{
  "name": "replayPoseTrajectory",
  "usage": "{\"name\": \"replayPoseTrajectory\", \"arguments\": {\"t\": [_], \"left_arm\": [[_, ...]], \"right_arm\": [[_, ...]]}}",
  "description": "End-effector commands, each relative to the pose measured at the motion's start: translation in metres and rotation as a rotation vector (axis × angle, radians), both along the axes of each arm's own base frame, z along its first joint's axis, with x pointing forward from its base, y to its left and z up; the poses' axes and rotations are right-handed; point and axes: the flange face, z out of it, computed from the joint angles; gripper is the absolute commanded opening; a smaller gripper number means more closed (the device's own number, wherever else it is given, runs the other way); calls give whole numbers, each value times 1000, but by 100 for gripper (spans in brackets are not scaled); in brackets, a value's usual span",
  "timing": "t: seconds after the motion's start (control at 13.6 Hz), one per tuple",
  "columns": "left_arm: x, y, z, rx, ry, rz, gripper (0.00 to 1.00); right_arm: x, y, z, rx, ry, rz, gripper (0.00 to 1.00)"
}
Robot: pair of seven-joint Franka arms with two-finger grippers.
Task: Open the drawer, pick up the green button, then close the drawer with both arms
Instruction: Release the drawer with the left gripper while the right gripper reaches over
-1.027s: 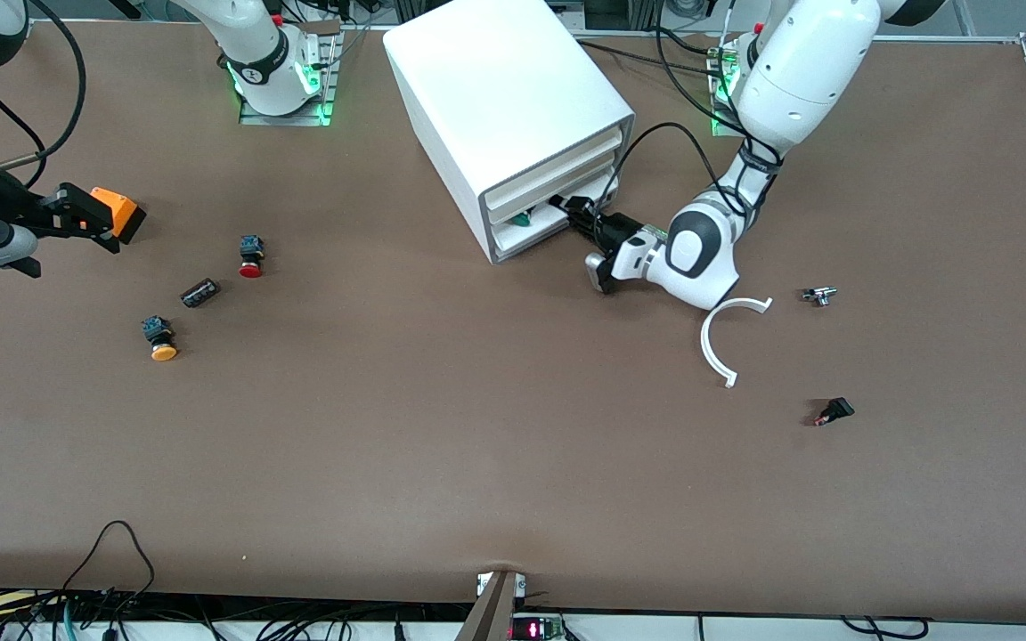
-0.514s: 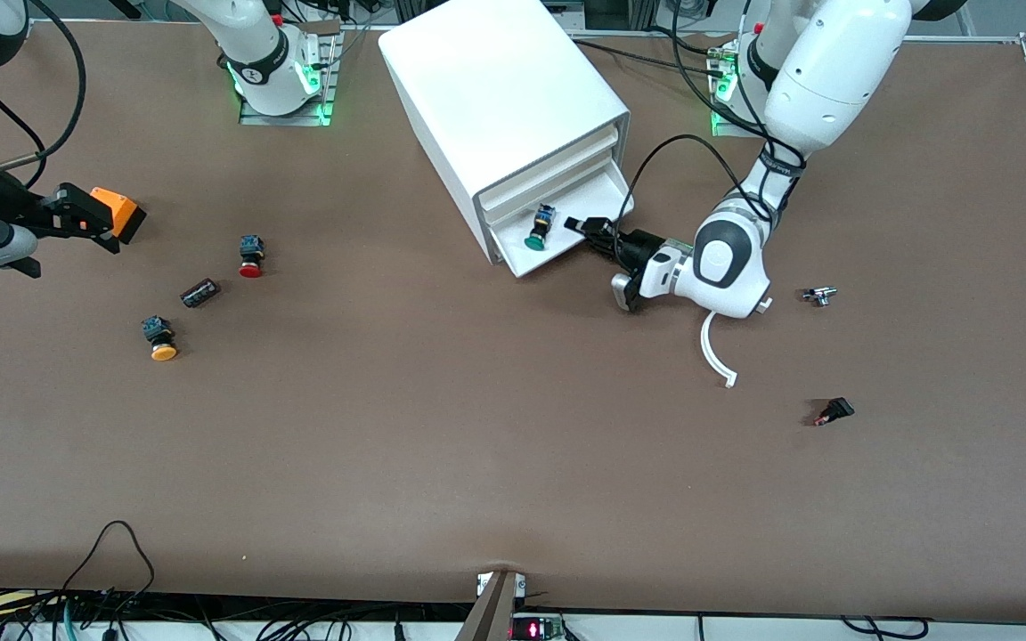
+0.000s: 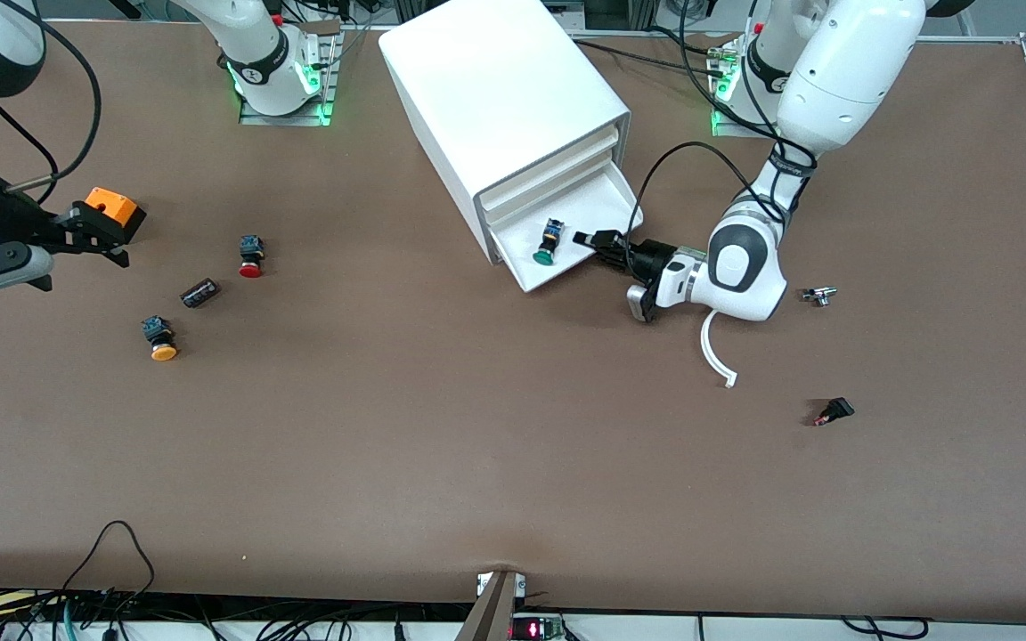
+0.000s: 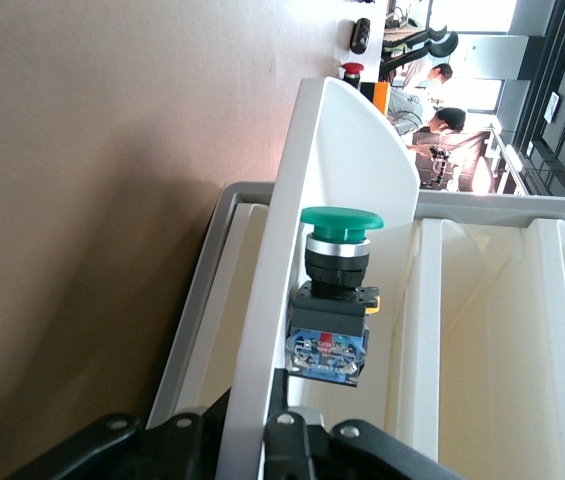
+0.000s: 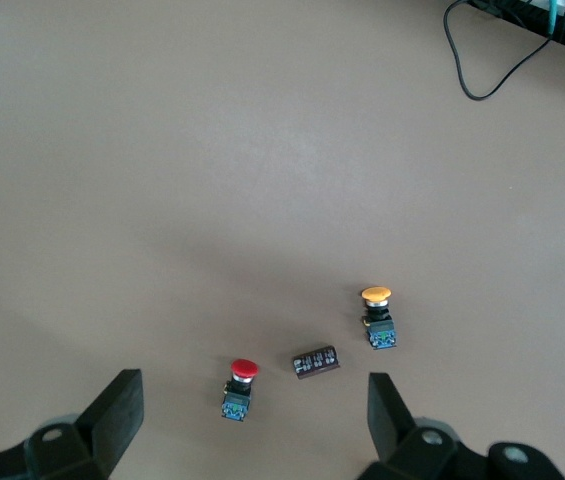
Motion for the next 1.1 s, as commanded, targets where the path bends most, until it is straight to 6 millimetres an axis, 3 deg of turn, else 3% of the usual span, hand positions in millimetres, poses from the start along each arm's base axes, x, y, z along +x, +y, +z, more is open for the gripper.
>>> {"name": "replayPoseTrajectory", "arguments": {"t": [0.0, 0.15, 0.29, 0.44, 0.59, 0.66, 0.73, 1.03], "left_arm": [[16, 16, 2, 72, 18, 139, 99], [18, 16, 16, 95, 78, 163, 100], [21, 16, 34, 131, 142, 181, 100], [24, 24, 49, 185, 181, 175, 100], [36, 52, 68, 253, 183, 173, 100], [46, 75, 79, 310, 165, 164, 100], [56, 100, 91, 374, 137, 154, 100], [94, 192, 154, 575, 15, 41, 100]], "right_arm": [[6, 8, -4, 10, 14, -5, 99], [14, 11, -22, 1, 35, 12, 99], [15, 12, -25, 3, 39, 15, 99], [20, 14, -40, -5, 62, 16, 99], [27, 15, -61, -10, 90, 42, 99], [28, 17, -69, -12, 103, 81, 99], [32, 21, -90, -15, 142, 114, 99], [34, 32, -90, 97, 142, 109, 99]]}}
